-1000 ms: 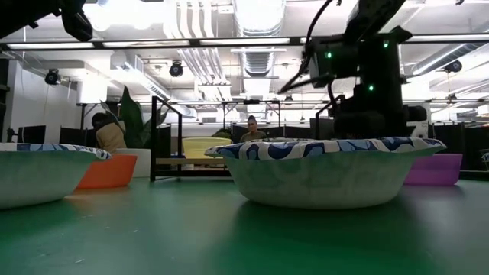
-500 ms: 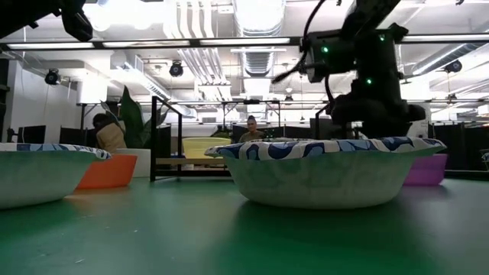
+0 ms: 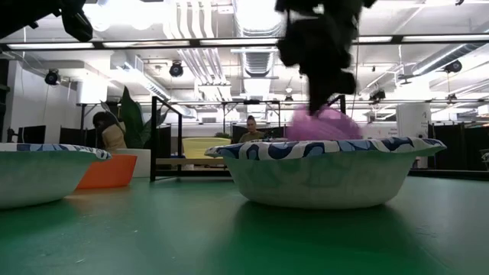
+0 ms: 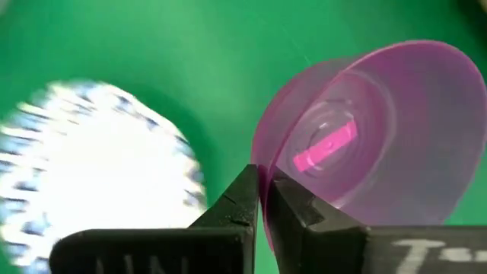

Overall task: Place and stack bowls onto a shelf
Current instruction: Stack the transparent violet bowl on top of the transparent yellow bowl on the shelf

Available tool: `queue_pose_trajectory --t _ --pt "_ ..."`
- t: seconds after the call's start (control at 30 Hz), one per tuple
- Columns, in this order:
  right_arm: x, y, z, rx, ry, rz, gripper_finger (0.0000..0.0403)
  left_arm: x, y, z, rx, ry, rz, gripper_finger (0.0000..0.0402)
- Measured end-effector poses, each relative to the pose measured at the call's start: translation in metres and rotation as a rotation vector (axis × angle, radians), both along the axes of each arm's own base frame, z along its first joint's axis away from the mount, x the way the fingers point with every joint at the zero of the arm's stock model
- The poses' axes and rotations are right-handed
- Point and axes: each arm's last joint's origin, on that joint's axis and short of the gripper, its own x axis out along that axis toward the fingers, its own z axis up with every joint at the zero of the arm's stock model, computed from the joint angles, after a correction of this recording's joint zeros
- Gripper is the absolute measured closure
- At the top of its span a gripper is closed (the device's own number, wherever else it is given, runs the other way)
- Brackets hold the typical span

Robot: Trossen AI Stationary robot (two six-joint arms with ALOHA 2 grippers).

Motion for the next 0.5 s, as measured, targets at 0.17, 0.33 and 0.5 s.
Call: queue_pose_trajectory --t 0.17,0.33,0.5 --pt "0.023 0.003 0.024 -0.083 -0.277 0.149 0.0391 0.0 0.0 0.0 0.0 0.0 0.0 0.0349" --pt "0.04 -0.005 0.043 -0.249 -0.518 0.238 0.0391 0.0 0.0 0.0 0.0 0.0 0.0 0.0349" --pt "0.051 -0.026 0.052 -0.488 -0.631 0.212 0.0391 0.0 0.0 0.0 0.0 0.0 0.0 0.0349"
